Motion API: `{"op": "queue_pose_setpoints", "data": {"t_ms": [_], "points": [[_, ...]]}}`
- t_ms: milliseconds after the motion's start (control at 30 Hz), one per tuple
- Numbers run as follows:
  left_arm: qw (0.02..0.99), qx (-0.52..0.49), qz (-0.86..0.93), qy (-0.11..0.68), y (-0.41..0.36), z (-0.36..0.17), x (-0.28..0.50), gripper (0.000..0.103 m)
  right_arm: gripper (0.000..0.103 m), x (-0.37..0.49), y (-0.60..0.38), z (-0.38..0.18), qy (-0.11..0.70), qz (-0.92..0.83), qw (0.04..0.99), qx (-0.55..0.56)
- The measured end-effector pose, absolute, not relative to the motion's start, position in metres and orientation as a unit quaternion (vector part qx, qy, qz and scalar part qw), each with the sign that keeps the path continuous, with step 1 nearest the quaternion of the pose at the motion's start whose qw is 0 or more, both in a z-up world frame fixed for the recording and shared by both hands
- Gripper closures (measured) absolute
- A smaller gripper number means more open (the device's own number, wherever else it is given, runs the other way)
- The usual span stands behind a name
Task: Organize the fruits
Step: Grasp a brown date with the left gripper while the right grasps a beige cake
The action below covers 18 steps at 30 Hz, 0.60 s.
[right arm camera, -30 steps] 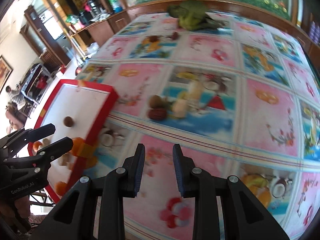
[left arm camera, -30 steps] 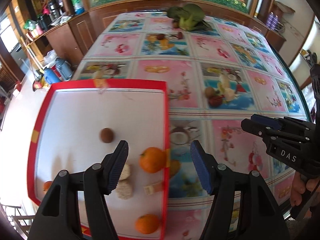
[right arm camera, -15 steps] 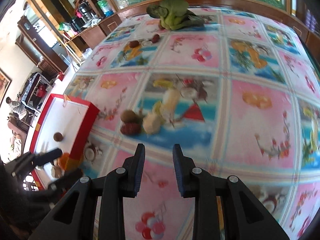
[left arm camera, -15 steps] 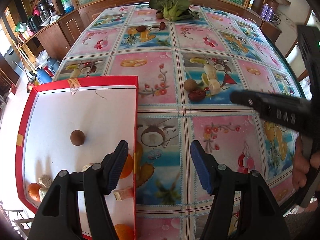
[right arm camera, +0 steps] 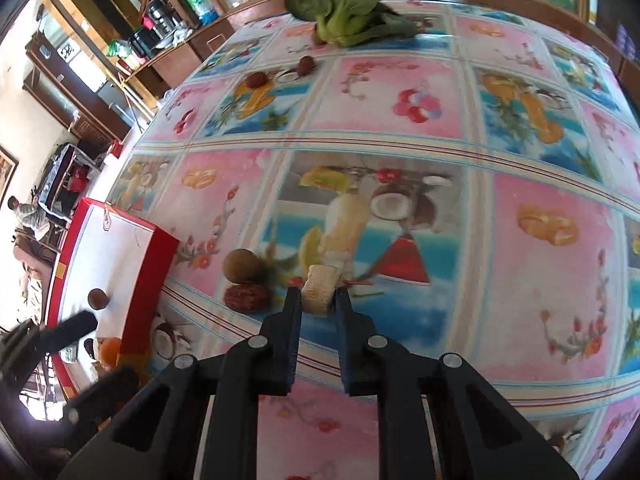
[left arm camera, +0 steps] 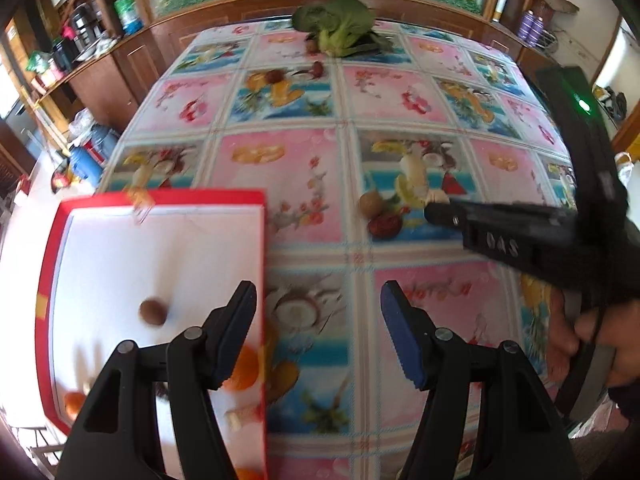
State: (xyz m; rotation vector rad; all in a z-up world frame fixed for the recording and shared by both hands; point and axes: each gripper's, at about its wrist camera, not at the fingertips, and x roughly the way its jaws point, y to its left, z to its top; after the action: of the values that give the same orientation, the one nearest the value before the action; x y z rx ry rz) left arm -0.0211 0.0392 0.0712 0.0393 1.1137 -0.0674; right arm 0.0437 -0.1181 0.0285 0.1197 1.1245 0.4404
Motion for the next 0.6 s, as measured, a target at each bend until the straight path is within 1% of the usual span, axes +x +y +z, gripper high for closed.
{"op": "queue_pose_setpoints", "data": {"t_ms": [200, 400, 467, 533, 567, 600], "points": [[0.839, 0.011, -0.054, 0.542, 0.018, 0.054, 0.015, 0.037, 0.089, 0.032, -0.147, 0.026, 0.533, 0.193, 0.82, 0.079], [0.827, -0.002, -0.06, 0.559, 0.004, 0.034, 0.039, 0.037, 0.091, 0.026, -0.16, 0.025, 0.536, 0.182, 0.821, 0.076], [0.827, -0.001, -0.059, 0.559, 0.002, 0.029, 0.042, 0.039, 0.091, 0.025, -0.162, 0.026, 0.535, 0.18, 0.822, 0.075], [0.825, -0.008, -0.066, 0.562, 0.002, 0.024, 0.044, 0.057, 0.091, 0.024, -0.163, 0.026, 0.535, 0.18, 0.822, 0.074], [0.829, -0.004, -0.064, 0.556, 0.001, 0.023, 0.044, 0.059, 0.091, 0.024, -0.162, 0.026, 0.533, 0.181, 0.823, 0.073], [0.831, -0.001, -0.069, 0.552, 0.001, 0.023, 0.045, 0.073, 0.091, 0.023, -0.163, 0.027, 0.53, 0.183, 0.825, 0.073]]}}
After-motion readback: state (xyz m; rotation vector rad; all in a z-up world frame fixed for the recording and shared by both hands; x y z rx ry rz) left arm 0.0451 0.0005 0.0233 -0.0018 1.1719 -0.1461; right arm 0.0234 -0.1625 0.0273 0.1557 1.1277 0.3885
